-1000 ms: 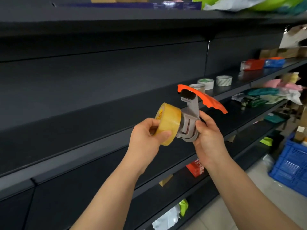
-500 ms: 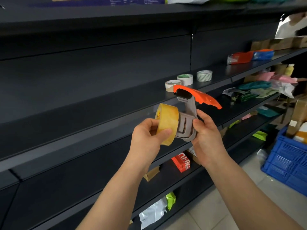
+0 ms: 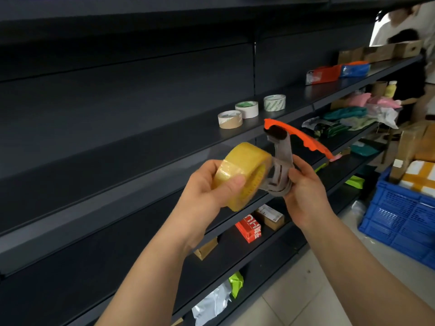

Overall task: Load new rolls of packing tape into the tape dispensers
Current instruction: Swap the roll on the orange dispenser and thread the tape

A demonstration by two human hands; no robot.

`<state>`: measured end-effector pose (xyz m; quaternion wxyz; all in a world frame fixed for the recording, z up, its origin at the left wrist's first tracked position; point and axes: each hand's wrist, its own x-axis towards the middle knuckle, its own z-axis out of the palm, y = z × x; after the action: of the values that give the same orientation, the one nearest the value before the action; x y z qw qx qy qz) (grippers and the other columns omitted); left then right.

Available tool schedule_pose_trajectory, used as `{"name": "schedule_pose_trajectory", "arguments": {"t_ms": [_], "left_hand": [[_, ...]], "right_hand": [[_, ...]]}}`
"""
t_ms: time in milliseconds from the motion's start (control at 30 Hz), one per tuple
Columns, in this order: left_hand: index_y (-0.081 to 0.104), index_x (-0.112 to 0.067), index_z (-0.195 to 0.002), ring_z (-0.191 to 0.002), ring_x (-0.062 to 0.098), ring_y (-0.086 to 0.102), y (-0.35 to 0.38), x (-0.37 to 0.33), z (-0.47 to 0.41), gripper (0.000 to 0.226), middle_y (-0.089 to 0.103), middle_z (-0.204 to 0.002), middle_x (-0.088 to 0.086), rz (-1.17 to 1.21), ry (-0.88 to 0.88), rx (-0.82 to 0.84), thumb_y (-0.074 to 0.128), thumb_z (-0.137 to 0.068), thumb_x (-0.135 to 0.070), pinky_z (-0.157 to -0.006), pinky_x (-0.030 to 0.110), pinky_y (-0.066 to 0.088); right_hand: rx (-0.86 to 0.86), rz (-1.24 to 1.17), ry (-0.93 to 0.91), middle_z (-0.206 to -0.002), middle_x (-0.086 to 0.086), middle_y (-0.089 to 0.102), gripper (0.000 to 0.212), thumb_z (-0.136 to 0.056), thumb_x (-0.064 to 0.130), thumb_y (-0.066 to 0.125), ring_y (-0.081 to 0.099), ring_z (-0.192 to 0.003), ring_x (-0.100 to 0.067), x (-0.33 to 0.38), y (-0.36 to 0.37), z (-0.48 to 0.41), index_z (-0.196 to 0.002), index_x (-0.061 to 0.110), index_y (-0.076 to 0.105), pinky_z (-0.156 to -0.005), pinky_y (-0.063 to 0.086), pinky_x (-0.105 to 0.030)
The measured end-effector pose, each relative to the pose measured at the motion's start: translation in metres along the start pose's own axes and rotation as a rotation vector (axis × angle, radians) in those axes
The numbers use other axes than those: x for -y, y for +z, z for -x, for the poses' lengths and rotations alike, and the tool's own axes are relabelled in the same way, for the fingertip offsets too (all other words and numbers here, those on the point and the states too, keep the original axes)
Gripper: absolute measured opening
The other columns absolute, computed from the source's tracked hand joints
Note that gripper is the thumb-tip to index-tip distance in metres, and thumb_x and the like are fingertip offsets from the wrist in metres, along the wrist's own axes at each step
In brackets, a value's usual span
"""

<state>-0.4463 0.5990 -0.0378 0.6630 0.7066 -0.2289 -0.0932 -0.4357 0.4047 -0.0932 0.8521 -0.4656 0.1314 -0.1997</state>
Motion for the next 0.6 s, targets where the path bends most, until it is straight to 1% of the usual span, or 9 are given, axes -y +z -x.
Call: {"name": "schedule_pose_trajectory", "arguments": {"t_ms": [100,167,233,267,333,400,467,500,600], "left_hand": [[0.054,-0.009,-0.118,-0.091,0.021,0.07,-0.001,0.002,-0.019,0.051,0.069,-0.105,0.006,0.053,-0.042,0.18,0.075,-0.074,-0.025,-0.074,0.031,0.059],[0.052,-0.009,-0.119,-0.09,0.023,0.071,0.001,0.005,-0.035,0.067,0.07,-0.105,0.007,0.06,-0.074,0.266,0.085,-0.067,-0.036,-0.075,0.037,0.06],[0.052,-0.008,-0.118,-0.088,0.025,0.071,0.001,0.009,-0.051,0.081,0.071,-0.1,0.004,0.089,-0.092,0.303,0.085,-0.058,-0.052,-0.077,0.044,0.059],[0.052,-0.007,-0.119,-0.088,0.027,0.071,0.001,0.012,-0.06,0.084,0.071,-0.102,0.006,0.11,-0.098,0.306,0.084,-0.058,-0.055,-0.077,0.047,0.059],[0.051,-0.004,-0.121,-0.092,0.032,0.07,0.0,0.016,-0.076,0.086,0.07,-0.111,0.014,0.147,-0.113,0.294,0.082,-0.059,-0.056,-0.078,0.051,0.059],[0.052,-0.004,-0.12,-0.093,0.034,0.07,0.0,0.021,-0.091,0.087,0.068,-0.113,0.019,0.168,-0.126,0.285,0.083,-0.057,-0.056,-0.077,0.053,0.059],[0.053,-0.004,-0.118,-0.09,0.032,0.07,0.0,0.025,-0.103,0.087,0.07,-0.107,0.014,0.165,-0.13,0.314,0.086,-0.055,-0.054,-0.075,0.05,0.059],[0.053,-0.006,-0.117,-0.089,0.03,0.071,0.001,0.028,-0.107,0.082,0.071,-0.103,0.01,0.154,-0.135,0.34,0.087,-0.057,-0.049,-0.075,0.047,0.06],[0.053,-0.01,-0.114,-0.088,0.028,0.073,0.005,0.035,-0.12,0.062,0.072,-0.095,0.002,0.094,-0.146,0.34,0.087,-0.064,-0.025,-0.076,0.045,0.06]], "right_hand": [[-0.013,-0.048,0.027,-0.105,-0.006,0.073,0.038,-0.097,0.002,0.047,0.07,-0.085,-0.019,0.005,-0.003,-0.014,-0.132,0.015,0.055,-0.068,0.054,-0.034],[0.01,-0.118,0.071,-0.097,-0.005,0.072,0.035,-0.095,0.008,0.053,0.07,-0.078,-0.021,0.01,-0.003,-0.022,-0.128,0.018,0.057,-0.061,0.054,-0.033],[0.08,-0.149,0.076,-0.101,-0.009,0.071,0.043,-0.087,0.015,0.059,0.07,-0.08,-0.024,0.014,-0.004,-0.029,-0.13,0.017,0.058,-0.062,0.056,-0.035],[0.116,-0.135,0.064,-0.105,-0.011,0.071,0.05,-0.08,0.019,0.062,0.07,-0.084,-0.025,0.015,-0.005,-0.033,-0.13,0.017,0.059,-0.065,0.058,-0.037],[0.156,-0.1,0.038,-0.105,-0.012,0.071,0.052,-0.075,0.023,0.062,0.07,-0.088,-0.025,0.014,-0.004,-0.042,-0.127,0.016,0.063,-0.071,0.06,-0.037],[0.16,-0.152,0.044,-0.092,-0.01,0.074,0.038,-0.079,0.021,0.059,0.073,-0.079,-0.021,0.012,-0.004,-0.051,-0.116,0.015,0.068,-0.067,0.061,-0.034],[0.139,-0.22,0.081,-0.082,-0.009,0.074,0.026,-0.089,0.016,0.052,0.073,-0.07,-0.019,0.009,-0.006,-0.061,-0.108,0.014,0.07,-0.061,0.061,-0.032],[0.124,-0.226,0.09,-0.08,-0.01,0.074,0.025,-0.093,0.014,0.048,0.073,-0.068,-0.02,0.008,-0.007,-0.065,-0.107,0.012,0.069,-0.059,0.06,-0.032],[0.081,-0.209,0.094,-0.086,-0.012,0.074,0.028,-0.098,0.013,0.044,0.072,-0.077,-0.024,0.005,-0.013,-0.074,-0.112,0.009,0.068,-0.062,0.061,-0.034]]}}
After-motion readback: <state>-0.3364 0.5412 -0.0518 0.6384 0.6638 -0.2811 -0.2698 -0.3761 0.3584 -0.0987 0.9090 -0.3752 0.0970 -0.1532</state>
